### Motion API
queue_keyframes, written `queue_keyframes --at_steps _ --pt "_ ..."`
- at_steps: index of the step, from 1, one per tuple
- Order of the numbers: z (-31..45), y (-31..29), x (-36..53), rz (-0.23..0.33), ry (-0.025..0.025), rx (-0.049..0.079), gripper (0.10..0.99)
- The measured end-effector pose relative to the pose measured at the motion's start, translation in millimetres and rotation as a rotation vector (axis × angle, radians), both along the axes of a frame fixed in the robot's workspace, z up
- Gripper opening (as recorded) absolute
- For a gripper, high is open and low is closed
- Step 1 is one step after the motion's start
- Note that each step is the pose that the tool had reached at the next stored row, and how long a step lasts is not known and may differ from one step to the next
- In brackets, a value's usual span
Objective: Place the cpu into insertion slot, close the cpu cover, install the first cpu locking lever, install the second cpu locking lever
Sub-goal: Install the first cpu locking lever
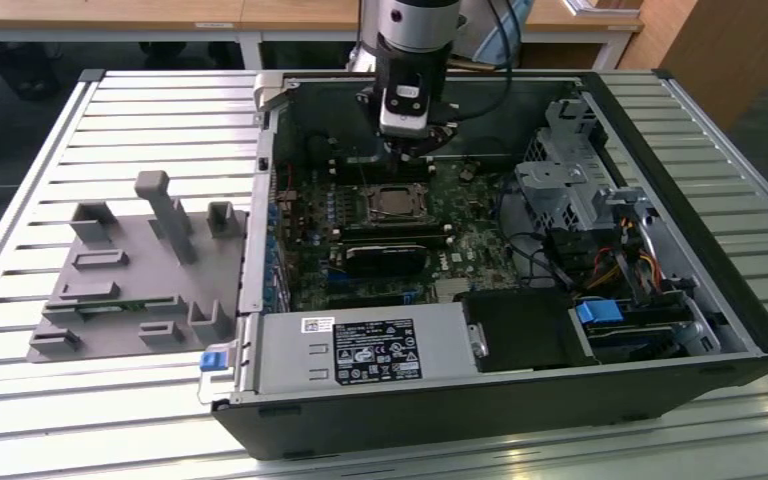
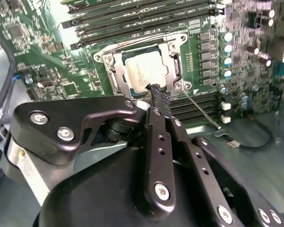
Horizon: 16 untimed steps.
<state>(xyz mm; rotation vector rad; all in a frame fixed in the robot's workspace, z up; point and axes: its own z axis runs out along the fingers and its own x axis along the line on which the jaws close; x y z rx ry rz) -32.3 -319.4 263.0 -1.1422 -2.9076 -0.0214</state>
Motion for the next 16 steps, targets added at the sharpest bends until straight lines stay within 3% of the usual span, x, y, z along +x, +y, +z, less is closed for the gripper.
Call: queue_keyframes --at_steps 16 --pt "-0.1 0.0 0.0 0.290 0.0000 0.000 0.106"
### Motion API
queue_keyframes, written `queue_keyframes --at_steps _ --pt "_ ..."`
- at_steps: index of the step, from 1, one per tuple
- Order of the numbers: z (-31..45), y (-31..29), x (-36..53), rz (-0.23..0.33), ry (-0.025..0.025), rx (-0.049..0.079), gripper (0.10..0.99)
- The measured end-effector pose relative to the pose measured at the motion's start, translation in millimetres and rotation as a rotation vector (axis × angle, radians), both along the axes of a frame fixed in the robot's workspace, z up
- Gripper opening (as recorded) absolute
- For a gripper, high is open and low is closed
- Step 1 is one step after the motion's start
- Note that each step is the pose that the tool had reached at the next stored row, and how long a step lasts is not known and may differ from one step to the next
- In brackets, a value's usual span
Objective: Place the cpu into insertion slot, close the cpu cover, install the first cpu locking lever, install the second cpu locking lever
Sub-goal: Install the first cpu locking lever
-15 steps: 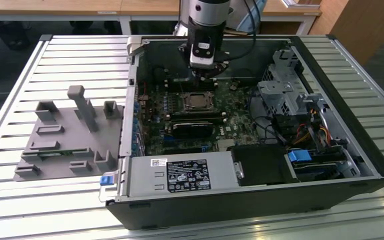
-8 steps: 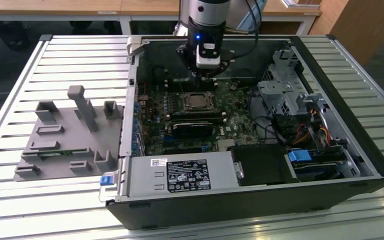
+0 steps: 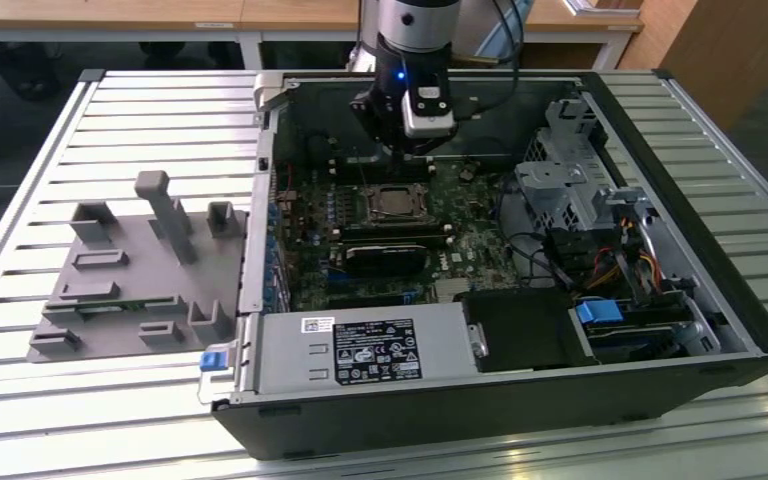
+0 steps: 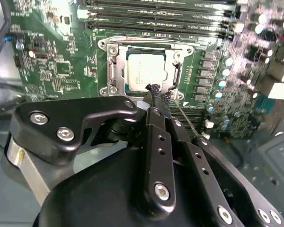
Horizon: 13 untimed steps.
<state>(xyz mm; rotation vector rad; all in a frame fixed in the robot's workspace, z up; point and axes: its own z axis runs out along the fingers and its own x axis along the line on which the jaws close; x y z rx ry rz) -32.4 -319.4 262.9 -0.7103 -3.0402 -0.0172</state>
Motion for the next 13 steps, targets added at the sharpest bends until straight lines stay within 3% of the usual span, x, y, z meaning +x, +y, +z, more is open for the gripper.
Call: queue_keyframes --at_steps 13 --pt "0.0 0.0 0.0 0.232 0.0000 0.000 0.106"
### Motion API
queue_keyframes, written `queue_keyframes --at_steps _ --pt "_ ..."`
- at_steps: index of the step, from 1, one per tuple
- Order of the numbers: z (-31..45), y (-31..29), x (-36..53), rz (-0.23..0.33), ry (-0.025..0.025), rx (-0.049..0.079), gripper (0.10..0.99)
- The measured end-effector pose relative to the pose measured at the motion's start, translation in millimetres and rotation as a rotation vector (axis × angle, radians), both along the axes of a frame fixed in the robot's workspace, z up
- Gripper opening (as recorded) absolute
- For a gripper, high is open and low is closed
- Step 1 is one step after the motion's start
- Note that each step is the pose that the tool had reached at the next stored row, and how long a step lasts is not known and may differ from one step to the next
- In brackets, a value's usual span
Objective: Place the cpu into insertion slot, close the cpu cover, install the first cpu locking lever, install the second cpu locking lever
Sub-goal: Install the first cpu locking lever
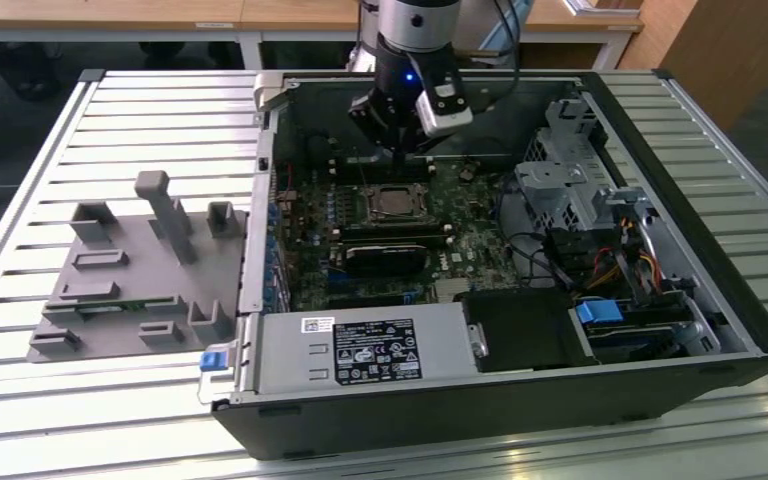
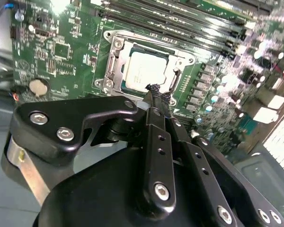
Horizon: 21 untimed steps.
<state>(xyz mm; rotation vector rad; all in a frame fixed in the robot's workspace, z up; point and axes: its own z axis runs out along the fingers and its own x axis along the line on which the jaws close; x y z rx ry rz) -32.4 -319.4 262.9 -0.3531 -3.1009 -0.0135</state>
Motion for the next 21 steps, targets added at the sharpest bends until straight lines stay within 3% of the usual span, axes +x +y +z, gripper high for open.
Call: queue_keyframes --at_steps 10,14,19,21 --pt "0.0 0.0 -0.2 0.087 -0.0064 0.000 0.106" --pt "0.0 0.0 -0.2 0.115 -0.0118 0.009 0.106" --pt "-0.1 0.0 -2.3 0.129 -0.0367 0.014 0.106" --pt "-0.1 0.0 -6.0 0.130 -0.0429 0.015 0.106"
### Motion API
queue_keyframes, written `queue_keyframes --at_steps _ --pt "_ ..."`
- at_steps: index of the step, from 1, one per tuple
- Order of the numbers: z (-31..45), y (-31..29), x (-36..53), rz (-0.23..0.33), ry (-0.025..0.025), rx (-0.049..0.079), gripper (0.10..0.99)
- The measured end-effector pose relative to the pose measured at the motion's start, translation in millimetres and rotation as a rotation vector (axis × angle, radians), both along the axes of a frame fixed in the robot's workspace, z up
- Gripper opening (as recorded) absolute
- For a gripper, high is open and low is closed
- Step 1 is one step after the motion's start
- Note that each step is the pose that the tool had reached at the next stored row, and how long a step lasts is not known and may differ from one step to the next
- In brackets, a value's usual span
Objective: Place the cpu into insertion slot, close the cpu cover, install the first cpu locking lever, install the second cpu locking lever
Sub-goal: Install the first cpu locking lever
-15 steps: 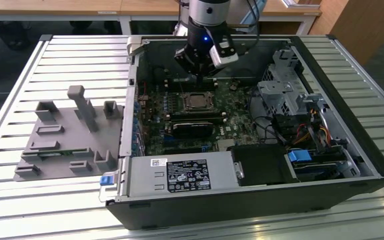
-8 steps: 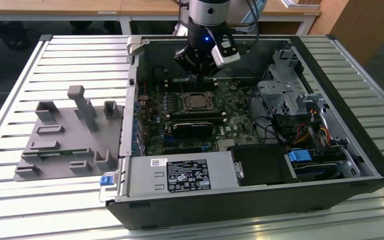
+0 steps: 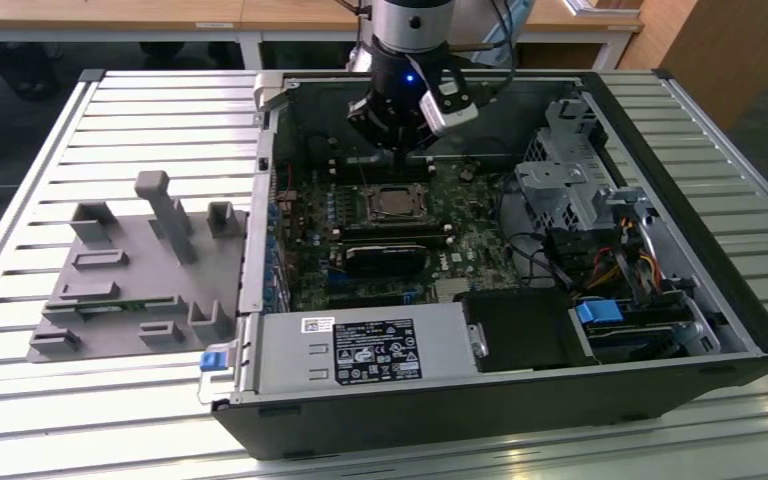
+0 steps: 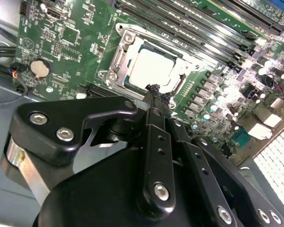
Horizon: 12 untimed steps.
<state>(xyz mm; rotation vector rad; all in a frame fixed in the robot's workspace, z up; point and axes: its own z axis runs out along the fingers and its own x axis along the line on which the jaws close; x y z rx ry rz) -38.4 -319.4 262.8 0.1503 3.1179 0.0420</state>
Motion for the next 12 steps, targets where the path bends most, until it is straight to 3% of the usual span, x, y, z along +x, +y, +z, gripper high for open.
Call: queue_keyframes --at_steps 5,12 --pt "-0.1 0.1 -4.8 0.005 -0.0024 0.002 0.106" --pt "-0.4 0.1 -7.1 0.071 -0.0024 0.003 0.106"
